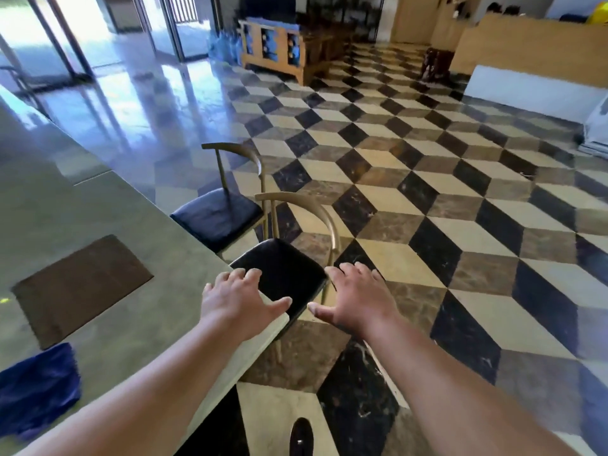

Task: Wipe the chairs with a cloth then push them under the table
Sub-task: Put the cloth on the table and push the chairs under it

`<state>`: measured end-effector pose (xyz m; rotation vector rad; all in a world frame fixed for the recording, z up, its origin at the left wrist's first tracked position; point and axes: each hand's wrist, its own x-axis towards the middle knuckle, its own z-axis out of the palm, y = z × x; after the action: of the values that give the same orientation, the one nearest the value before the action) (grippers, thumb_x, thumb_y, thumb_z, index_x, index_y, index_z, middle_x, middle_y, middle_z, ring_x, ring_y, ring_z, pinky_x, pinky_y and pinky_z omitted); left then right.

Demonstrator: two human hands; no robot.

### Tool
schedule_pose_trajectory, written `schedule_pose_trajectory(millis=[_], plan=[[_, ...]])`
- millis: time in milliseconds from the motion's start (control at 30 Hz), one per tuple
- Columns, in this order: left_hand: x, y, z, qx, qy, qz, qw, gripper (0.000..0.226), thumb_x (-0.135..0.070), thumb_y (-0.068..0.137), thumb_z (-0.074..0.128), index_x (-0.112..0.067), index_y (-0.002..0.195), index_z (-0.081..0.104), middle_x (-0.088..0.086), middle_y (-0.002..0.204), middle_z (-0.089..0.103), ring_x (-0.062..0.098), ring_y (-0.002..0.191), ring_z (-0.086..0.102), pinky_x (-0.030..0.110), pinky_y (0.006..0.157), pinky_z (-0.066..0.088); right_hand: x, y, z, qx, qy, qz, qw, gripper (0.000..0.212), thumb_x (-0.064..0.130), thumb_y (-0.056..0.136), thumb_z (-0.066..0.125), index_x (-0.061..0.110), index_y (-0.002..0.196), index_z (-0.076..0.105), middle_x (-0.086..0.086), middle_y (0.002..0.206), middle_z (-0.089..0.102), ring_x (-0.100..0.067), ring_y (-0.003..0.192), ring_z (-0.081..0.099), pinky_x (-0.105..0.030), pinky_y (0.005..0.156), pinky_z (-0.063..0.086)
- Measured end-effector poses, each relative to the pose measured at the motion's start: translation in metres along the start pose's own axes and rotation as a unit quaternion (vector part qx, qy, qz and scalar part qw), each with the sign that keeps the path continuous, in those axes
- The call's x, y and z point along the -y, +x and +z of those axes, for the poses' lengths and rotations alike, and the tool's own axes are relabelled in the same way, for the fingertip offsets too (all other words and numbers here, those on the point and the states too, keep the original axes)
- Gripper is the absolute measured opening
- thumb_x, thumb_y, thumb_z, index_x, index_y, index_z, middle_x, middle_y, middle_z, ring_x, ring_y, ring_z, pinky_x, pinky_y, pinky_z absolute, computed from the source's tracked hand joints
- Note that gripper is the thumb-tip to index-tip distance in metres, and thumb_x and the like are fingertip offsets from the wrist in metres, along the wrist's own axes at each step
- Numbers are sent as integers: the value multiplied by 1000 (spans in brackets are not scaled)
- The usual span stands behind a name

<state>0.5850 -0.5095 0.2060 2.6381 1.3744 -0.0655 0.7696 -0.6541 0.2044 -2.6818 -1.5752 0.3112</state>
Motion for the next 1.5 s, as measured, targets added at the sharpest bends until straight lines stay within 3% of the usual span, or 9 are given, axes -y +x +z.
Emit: schedule_pose_trajectory(millis=[200,333,567,667,833,967,1200,1500], plan=[[-103,113,23,35,-36,13,999,109,-101,62,31,-36,148,47,-5,148,54,26,139,45,48,110,42,-91,79,-25,12,-47,-7,999,98,86,82,33,27,160,26,-11,166,30,-35,155,18,-60,124,14],[-170,174,22,58,-36,31,997,104,-97,67,40,-35,150,44,-5,151,51,26,140,43,48,111,42,-165,116,-58,34,-57,8,998,94,83,86,41,28,160,25,-10,167,29,-35,154,20,-58,124,19],[-267,280,10,16,-28,44,998,93,-89,72,50,-33,147,46,-3,144,57,25,133,49,45,104,46,-277,213,-88,-8,-46,-18,999,86,81,88,41,24,153,37,-8,158,42,-33,149,31,-56,121,27],[-297,318,6,-1,-27,0,1000,90,-89,74,55,-35,146,47,-3,142,60,24,129,53,43,96,50,-317,272,-93,-6,-51,-65,997,87,81,89,40,24,154,36,-7,158,41,-32,149,30,-57,122,25],[-325,352,-7,-8,-45,-133,990,87,-88,74,58,-38,145,49,-5,142,61,22,131,54,44,98,51,-361,368,-116,2,-53,-182,982,89,82,87,42,28,158,31,-5,163,36,-30,153,26,-56,125,20],[-331,363,-26,-5,-51,-241,969,92,-89,73,54,-38,149,45,-5,148,56,23,138,48,46,105,46,-357,436,-141,5,-67,-275,959,90,85,85,40,31,156,32,-4,163,37,-30,153,26,-57,124,21],[-282,400,-27,-7,-74,-386,920,92,-87,75,47,-34,151,40,-4,147,53,24,134,47,45,103,44,-278,533,-146,9,-81,-416,906,95,85,83,39,30,159,30,-5,166,32,-32,156,18,-59,124,12],[-215,498,-15,-10,-165,-466,869,99,-86,76,51,-32,157,34,-1,153,47,26,139,42,48,106,45,-181,653,-154,13,-146,-523,840,98,87,84,43,31,161,22,-6,169,26,-32,158,11,-58,126,9]])
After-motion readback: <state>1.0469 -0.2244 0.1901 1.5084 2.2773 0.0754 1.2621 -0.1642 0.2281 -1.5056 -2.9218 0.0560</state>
